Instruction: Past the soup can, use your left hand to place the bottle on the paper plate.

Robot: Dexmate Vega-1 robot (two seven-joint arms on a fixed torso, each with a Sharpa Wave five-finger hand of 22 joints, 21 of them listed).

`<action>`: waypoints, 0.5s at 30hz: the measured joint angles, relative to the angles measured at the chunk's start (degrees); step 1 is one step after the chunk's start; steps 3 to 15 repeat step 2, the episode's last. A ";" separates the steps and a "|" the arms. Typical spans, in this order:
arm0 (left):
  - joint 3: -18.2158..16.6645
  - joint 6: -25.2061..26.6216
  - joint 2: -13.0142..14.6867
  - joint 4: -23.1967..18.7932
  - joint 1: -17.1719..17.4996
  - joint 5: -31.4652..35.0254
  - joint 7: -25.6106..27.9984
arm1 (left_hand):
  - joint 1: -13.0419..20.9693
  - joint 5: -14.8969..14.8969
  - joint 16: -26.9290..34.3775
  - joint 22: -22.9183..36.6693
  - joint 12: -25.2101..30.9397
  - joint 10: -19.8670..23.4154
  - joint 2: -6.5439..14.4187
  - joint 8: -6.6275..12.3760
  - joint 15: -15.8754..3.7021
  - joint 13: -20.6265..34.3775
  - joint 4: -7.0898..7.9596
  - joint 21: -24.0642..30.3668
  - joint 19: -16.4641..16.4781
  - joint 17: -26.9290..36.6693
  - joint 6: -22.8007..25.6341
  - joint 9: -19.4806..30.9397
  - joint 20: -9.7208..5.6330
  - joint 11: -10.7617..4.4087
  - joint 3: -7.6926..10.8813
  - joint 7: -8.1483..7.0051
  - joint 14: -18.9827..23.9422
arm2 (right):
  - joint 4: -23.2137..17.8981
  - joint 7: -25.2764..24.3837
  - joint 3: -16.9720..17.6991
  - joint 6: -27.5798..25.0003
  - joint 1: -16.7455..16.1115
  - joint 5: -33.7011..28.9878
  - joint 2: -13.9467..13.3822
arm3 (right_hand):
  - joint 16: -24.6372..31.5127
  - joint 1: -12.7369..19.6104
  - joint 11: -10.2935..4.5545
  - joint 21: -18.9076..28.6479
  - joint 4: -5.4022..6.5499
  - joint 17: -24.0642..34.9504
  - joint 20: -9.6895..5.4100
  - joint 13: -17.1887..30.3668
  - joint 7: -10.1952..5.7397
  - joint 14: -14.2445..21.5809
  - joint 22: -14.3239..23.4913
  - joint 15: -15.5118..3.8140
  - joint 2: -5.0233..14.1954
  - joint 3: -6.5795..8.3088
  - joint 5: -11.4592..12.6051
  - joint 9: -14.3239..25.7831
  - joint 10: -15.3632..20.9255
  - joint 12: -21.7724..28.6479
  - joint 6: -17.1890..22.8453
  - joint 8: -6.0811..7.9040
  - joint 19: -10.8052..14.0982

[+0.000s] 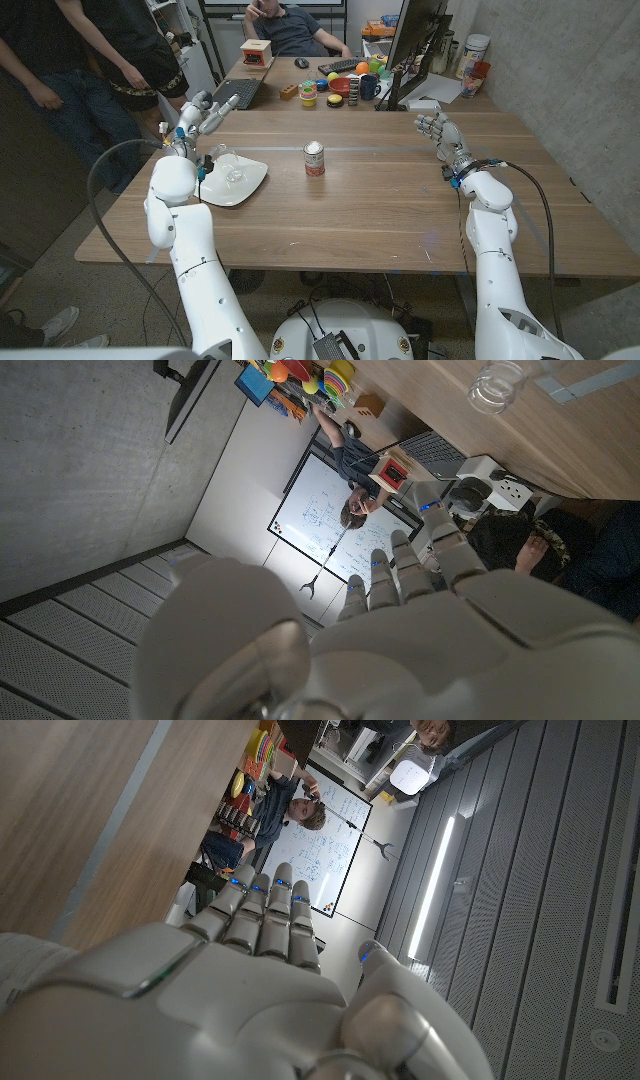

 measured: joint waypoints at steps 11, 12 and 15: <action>0.00 -0.06 -0.06 -0.15 0.00 -0.07 -0.23 | -0.84 0.00 0.00 0.23 0.00 -0.31 -0.16 0.00 0.27 0.00 0.00 -0.47 -0.51 0.00 -0.81 0.00 -0.06 0.26 0.00 0.95 -0.59 | 0.08 0.02 0.03 0.03 0.04 0.04 -0.04 | 0.00 0.00 0.00 0.00 0.00 0.00 0.10 0.00 0.11 0.00 0.00 0.00 0.00 0.00 0.00 0.00 0.00 0.00 0.11 0.00 0.10; 0.00 -0.06 -0.06 -0.15 0.00 -0.07 -0.23 | -0.84 0.00 0.00 0.23 0.00 -0.31 -0.16 0.00 0.27 0.00 0.00 -0.47 -0.51 0.00 -0.81 0.00 -0.06 0.26 0.00 0.95 -0.59 | 0.08 0.02 0.03 0.03 0.04 0.04 -0.04 | 0.00 0.00 0.00 0.00 0.00 0.00 0.10 0.00 0.11 0.00 0.00 0.00 0.00 0.00 0.00 0.00 0.00 0.00 0.11 0.00 0.10; 0.00 -0.06 -0.06 -0.15 0.00 -0.07 -0.23 | -0.84 0.00 0.00 0.23 0.00 -0.31 -0.16 0.00 0.27 0.00 0.00 -0.47 -0.51 0.00 -0.81 0.00 -0.06 0.26 0.00 0.95 -0.59 | 0.08 0.02 0.03 0.03 0.04 0.04 -0.04 | 0.00 0.00 0.00 0.00 0.00 0.00 0.10 0.00 0.11 0.00 0.00 0.00 0.00 0.00 0.00 0.00 0.00 0.00 0.11 0.00 0.10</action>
